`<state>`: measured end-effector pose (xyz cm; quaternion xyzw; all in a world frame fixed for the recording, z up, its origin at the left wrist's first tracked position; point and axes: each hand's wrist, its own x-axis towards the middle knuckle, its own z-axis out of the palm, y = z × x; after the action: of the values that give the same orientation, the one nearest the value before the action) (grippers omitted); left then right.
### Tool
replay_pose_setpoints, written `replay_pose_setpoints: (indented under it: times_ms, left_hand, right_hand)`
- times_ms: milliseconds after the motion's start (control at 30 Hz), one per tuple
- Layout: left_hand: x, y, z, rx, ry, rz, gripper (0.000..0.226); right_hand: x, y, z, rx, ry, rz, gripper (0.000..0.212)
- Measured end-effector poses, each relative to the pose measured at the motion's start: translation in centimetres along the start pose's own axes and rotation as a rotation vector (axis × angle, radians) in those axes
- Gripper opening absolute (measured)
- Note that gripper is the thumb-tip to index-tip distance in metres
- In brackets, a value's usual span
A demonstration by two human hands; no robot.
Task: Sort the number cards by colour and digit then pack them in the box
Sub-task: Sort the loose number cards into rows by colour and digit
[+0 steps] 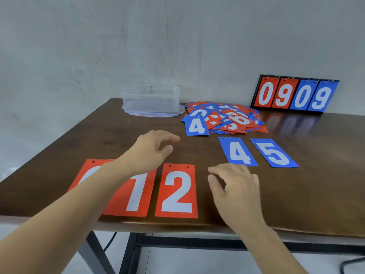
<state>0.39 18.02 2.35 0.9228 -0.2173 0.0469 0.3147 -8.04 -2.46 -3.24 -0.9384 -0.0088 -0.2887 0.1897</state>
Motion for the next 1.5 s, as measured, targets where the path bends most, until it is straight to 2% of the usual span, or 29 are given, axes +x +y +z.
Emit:
replay_pose_setpoints:
  times_ms: [233,367,467,567,667,767,867,933,1000,1067,1133,1167,1267,1367,1467,1500]
  left_hand:
    - [7.9,1.6,0.6,-0.054,-0.013,-0.128,0.03]
    - [13.7,0.9,2.7,-0.036,0.053,-0.323,0.018]
    - [17.0,0.4,4.9,0.032,0.111,-0.528,0.045]
    - [18.9,0.7,7.0,0.094,0.108,-0.7,0.054]
    - [20.2,0.9,8.9,0.21,0.115,-0.808,0.076]
    - [20.9,1.1,10.2,0.359,0.115,-0.867,0.101]
    - [21.8,0.7,10.6,0.323,0.127,-0.91,0.104]
    - [22.1,0.3,10.5,0.256,0.139,-0.933,0.095]
    - [21.9,-0.2,10.1,0.136,0.202,-0.922,0.068]
    - [21.4,-1.1,9.4,-0.05,0.337,-0.884,0.033]
    - [20.9,-2.1,8.3,-0.206,0.484,-0.876,0.015]
    - [20.7,-2.4,7.6,-0.264,0.539,-0.887,0.01]
    - [20.4,-3.1,6.2,-0.419,0.63,-0.925,0.019]
    - [20.3,-3.3,5.3,-0.472,0.617,-0.909,0.013]
    - [20.2,-3.2,4.6,-0.487,0.604,-0.88,0.009]
    - [20.2,-3.0,4.3,-0.484,0.604,-0.867,0.01]
  right_hand:
    - [8.8,7.9,-2.2,-0.039,-0.09,0.11,0.017]
    - [15.4,11.5,-1.5,-0.051,-0.159,0.144,0.017]
    - [19.9,13.1,0.5,-0.054,-0.224,0.111,0.019]
    - [23.7,13.7,3.1,0.0,-0.29,0.116,0.02]
    - [26.4,13.7,5.7,0.034,-0.336,0.116,0.027]
    - [28.4,13.0,8.2,0.009,-0.368,0.057,0.022]
    - [30.4,12.1,10.6,0.005,-0.389,0.031,0.048]
    - [31.7,11.5,12.0,0.009,-0.417,0.005,0.067]
    - [32.7,11.1,13.2,0.006,-0.492,-0.01,0.081]
    - [33.4,10.9,14.2,-0.013,-0.581,-0.014,0.094]
    - [33.9,11.0,15.1,-0.062,-0.603,-0.023,0.099]
    - [34.1,11.1,15.4,-0.08,-0.594,-0.024,0.098]
    - [34.4,11.0,16.0,-0.073,-0.536,-0.029,0.089]
    - [34.8,11.1,15.7,0.119,-0.39,-0.001,0.056]
    - [35.5,11.8,14.2,0.378,-0.341,0.078,0.011]
    - [35.8,12.1,13.3,0.472,-0.332,0.122,0.012]
